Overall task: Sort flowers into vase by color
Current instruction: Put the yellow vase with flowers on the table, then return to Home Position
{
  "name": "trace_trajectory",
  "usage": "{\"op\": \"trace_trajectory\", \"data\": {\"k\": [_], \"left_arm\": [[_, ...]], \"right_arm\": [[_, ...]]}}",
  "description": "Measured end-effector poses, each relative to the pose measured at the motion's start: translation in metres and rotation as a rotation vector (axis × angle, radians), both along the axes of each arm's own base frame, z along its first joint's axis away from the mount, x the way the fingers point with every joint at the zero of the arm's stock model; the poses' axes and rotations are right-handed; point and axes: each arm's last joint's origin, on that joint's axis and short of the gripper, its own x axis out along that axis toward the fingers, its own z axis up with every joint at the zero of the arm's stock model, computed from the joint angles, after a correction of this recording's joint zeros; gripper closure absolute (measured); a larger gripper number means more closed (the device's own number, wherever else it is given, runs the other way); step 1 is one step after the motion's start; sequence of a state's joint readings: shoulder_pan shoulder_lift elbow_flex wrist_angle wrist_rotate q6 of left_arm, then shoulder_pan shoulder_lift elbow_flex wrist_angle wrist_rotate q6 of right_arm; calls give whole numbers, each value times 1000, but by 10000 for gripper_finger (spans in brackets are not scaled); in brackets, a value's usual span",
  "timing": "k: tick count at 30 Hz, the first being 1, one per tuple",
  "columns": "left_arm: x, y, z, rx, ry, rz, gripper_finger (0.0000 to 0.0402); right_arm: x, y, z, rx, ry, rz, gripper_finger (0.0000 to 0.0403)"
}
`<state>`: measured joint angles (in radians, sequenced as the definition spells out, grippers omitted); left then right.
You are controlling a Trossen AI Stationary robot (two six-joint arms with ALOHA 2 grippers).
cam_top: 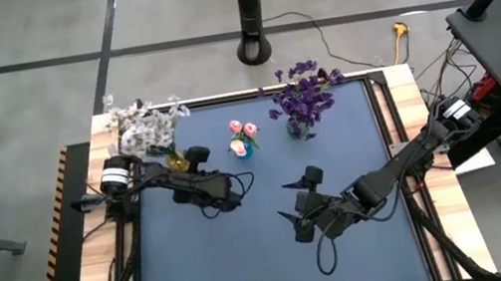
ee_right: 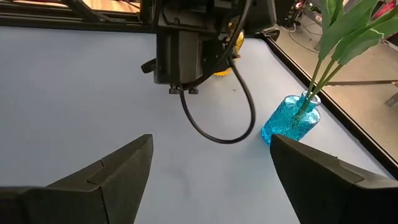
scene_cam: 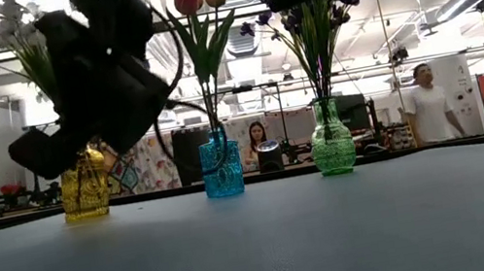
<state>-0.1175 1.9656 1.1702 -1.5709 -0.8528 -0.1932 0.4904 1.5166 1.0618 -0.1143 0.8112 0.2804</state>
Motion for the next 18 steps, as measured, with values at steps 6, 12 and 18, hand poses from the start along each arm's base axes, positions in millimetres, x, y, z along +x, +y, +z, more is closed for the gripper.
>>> {"op": "trace_trajectory", "data": {"k": [6,12,18], "left_arm": [[15,-7,13,-33,-85,9,58],[27,-27,28,-245,-157,131,58],[29,-66,43,-406,-162,76,58]], "right_arm": [[0,0,0,1,-1,0,87],[0,0,0,1,0,0,87],[0,0,0,4,2,6,87]]}}
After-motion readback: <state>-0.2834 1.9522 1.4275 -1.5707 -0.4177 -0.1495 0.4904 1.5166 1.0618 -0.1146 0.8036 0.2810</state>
